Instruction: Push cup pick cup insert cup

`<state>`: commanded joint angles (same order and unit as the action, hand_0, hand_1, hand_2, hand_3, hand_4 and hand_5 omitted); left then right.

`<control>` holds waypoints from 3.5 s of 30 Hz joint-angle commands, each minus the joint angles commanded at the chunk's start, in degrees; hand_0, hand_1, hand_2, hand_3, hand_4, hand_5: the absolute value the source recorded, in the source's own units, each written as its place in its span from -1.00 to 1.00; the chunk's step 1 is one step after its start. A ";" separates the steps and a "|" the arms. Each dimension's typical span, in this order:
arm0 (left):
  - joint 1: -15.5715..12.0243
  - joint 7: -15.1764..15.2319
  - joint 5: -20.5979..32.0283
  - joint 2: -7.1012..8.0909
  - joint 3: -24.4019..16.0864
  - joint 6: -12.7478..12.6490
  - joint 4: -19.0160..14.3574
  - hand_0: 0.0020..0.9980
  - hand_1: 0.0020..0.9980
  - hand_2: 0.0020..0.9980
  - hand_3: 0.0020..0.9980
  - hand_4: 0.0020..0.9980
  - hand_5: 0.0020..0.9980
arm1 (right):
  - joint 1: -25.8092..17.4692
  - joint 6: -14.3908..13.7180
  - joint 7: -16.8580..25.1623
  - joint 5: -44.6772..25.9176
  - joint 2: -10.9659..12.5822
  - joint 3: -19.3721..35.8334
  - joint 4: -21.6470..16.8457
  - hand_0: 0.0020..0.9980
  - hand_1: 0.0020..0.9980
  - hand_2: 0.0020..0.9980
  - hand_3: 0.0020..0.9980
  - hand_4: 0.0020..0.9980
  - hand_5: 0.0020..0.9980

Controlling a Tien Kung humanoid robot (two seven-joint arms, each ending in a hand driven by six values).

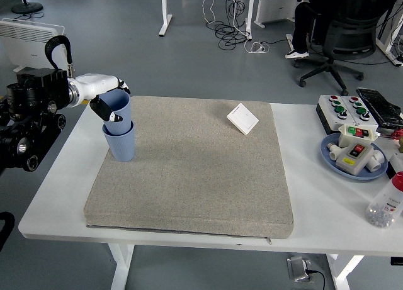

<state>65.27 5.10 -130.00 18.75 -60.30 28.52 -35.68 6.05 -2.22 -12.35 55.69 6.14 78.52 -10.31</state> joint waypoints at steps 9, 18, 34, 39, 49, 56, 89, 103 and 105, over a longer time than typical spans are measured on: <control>-0.19 0.06 0.00 -0.18 -0.91 -0.18 0.93 0.45 0.65 0.88 0.56 0.87 -0.15 | -0.01 -0.02 0.02 -0.07 0.00 0.04 0.00 0.53 0.34 0.39 0.14 -0.79 -0.06; -0.50 0.24 0.00 -0.28 -1.78 -1.78 1.36 0.48 0.68 0.91 0.63 0.88 -0.09 | 0.00 -0.03 0.02 -0.08 -0.02 0.08 0.00 0.53 0.34 0.39 0.14 -0.79 -0.06; -9.84 -3.26 19.88 -0.72 -16.33 -19.15 -7.87 0.52 0.54 0.63 0.37 0.21 0.70 | 0.12 -0.04 0.23 -0.09 -0.03 0.80 0.00 0.53 0.34 0.39 0.14 -0.79 -0.07; -17.21 -6.20 31.80 -2.72 -24.07 -25.66 -15.58 0.52 0.54 0.63 0.37 0.21 0.70 | 0.16 -0.03 0.31 0.33 -0.13 1.44 0.00 0.53 0.34 0.39 0.14 -0.79 -0.07; -32.11 -7.55 56.01 -7.66 -36.86 -27.57 -29.40 0.67 0.70 0.82 0.57 0.19 1.00 | 0.39 0.08 0.59 0.77 -0.21 2.14 0.00 0.53 0.34 0.39 0.14 -0.79 -0.07; -42.76 -10.94 73.14 -14.28 -44.24 -25.35 -35.46 0.63 0.65 0.74 0.52 0.18 1.00 | 0.44 0.10 0.76 1.10 -0.26 2.53 0.00 0.53 0.34 0.38 0.14 -0.79 -0.07; -53.46 -5.94 91.80 -18.75 -36.16 -24.50 -36.28 0.71 0.75 0.85 0.67 0.20 1.00 | 0.01 0.20 0.79 2.14 -0.36 3.26 0.00 0.53 0.34 0.38 0.14 -0.79 -0.07; -52.98 -6.22 91.70 -18.75 -36.19 -24.99 -36.05 0.72 0.75 0.86 0.69 0.18 1.00 | 0.42 0.19 0.90 1.84 -0.24 3.25 0.00 0.53 0.34 0.37 0.14 -0.79 -0.07; -52.93 -6.23 91.68 -18.75 -36.20 -25.01 -36.02 0.72 0.75 0.86 0.69 0.18 1.00 | 0.45 0.20 0.89 1.82 -0.22 3.23 0.00 0.53 0.34 0.37 0.14 -0.79 -0.07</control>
<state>12.34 -1.13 -38.32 0.00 -96.50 3.52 -71.70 6.50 -2.02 -11.46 57.51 5.92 81.74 -10.31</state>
